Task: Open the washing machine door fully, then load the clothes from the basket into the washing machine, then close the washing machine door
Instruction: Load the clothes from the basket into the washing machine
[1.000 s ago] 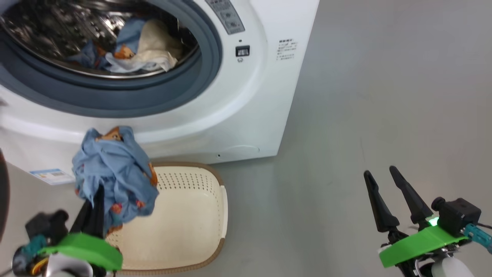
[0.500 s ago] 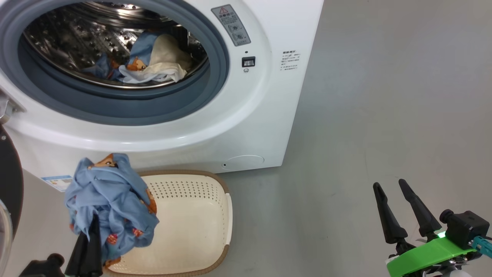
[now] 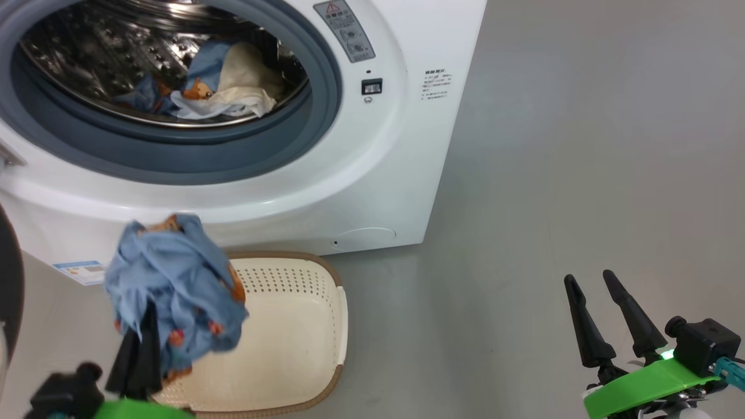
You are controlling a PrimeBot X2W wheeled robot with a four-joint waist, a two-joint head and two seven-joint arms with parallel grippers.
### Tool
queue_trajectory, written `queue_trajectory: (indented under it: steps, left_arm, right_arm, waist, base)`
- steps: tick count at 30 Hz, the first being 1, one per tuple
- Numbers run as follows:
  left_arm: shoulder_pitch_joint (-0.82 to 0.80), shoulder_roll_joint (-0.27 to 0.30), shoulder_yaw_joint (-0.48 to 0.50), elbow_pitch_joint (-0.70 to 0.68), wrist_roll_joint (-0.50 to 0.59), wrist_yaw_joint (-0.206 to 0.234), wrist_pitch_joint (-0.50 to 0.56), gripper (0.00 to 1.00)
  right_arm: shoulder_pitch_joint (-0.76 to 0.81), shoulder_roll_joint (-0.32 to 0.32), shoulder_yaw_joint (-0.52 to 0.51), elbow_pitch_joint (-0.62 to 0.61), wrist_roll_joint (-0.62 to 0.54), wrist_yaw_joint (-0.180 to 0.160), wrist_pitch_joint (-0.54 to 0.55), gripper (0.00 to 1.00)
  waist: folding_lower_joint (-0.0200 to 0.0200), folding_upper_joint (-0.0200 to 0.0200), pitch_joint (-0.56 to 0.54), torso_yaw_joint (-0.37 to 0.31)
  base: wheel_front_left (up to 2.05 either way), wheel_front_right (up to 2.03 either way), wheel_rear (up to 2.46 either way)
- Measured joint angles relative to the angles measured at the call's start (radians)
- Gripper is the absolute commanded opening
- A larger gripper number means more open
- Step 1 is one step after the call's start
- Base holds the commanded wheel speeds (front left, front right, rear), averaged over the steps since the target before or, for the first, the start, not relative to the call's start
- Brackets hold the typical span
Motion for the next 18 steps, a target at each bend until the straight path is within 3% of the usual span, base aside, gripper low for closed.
queue_trajectory:
  steps: [11, 18]
  left_arm:
    - [-0.268, 0.058, 0.002, 0.024, -0.033, 0.000, 0.000, 0.00]
    - [-0.504, 0.118, 0.003, 0.176, -0.053, 0.000, -0.005, 0.00]
  right_arm:
    - [-0.026, 0.032, 0.005, -0.006, 0.000, 0.000, 0.000, 1.00]
    - [-0.082, 0.057, 0.021, -0.008, 0.000, 0.000, 0.000, 1.00]
  waist:
    - [0.0000, 0.0000, 0.065, -0.035]
    - [0.0000, 0.0000, 0.120, -0.081]
  base:
    - [0.00, 0.00, 0.00]
    - [0.00, 0.00, 0.00]
